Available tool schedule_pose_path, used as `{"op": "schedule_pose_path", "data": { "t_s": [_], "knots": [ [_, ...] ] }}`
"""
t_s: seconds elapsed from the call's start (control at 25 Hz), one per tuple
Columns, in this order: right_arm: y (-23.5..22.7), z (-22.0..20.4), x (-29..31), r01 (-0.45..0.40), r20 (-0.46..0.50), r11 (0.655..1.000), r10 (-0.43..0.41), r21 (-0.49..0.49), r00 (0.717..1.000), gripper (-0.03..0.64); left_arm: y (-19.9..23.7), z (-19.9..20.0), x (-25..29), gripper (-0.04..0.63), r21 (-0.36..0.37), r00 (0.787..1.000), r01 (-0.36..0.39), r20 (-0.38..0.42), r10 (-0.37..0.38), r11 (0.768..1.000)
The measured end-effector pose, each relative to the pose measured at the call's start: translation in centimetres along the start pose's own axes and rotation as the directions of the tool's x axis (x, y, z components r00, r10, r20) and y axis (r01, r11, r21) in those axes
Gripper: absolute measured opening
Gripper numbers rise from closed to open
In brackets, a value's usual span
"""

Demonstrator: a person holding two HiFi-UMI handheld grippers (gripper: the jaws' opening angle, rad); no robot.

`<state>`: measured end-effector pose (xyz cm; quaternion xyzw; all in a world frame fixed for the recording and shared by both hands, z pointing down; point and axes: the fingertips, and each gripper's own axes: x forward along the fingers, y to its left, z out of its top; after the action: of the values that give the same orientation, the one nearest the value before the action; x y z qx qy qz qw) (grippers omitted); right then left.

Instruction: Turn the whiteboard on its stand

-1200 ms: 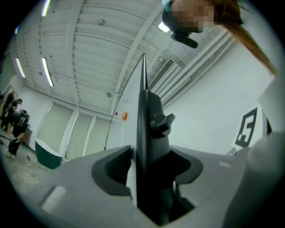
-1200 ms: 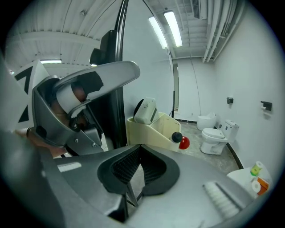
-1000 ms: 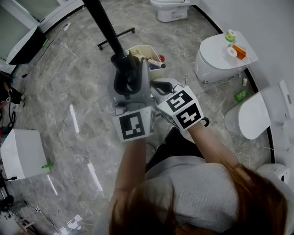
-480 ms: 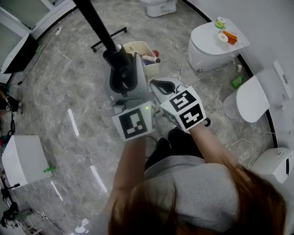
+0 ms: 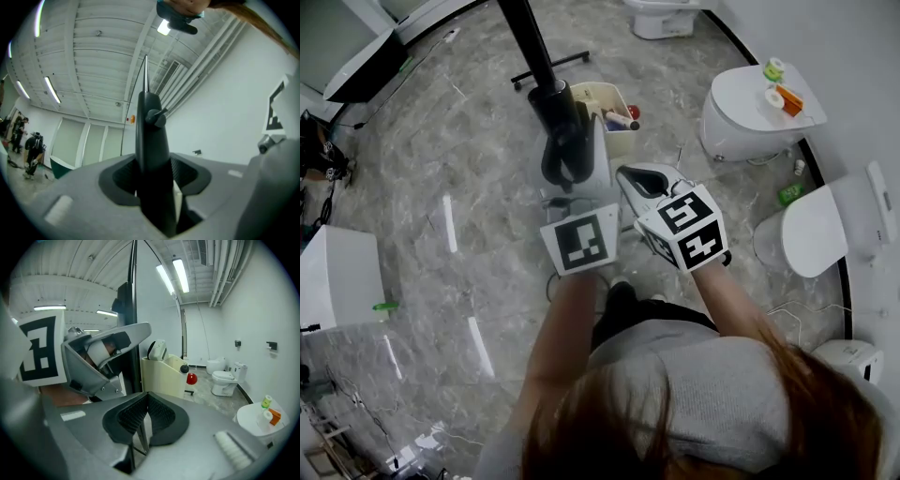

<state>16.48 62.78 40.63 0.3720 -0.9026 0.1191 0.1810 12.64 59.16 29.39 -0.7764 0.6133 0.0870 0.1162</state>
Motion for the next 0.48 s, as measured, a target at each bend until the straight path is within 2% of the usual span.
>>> {"op": "schedule_pose_path", "data": {
  "t_s": [0.12, 0.28, 0.48],
  "knots": [
    [0.0, -1.2, -1.0, -0.022, -0.013, 1.0, 0.022, -0.001, 1.0, 0.003, 0.1, -1.1, -1.1, 0.178, 0.006, 0.999, -0.008, -0.041, 0.008, 1.0],
    [-0.6, -1.7, -2.6, -0.025, -0.009, 1.0, 0.025, -0.006, 1.0, 0.003, 0.6, -2.9, -3.7, 0.236, 0.045, 0.994, -0.044, -0.094, 0.048, 0.998],
    [-0.6, -2.1, -4.8, -0.03, 0.024, 1.0, 0.03, -0.009, 0.999, 0.003, 1.4, -1.1, -7.9, 0.249, 0.044, 0.987, -0.129, -0.094, 0.133, 0.991]
  ]
}}
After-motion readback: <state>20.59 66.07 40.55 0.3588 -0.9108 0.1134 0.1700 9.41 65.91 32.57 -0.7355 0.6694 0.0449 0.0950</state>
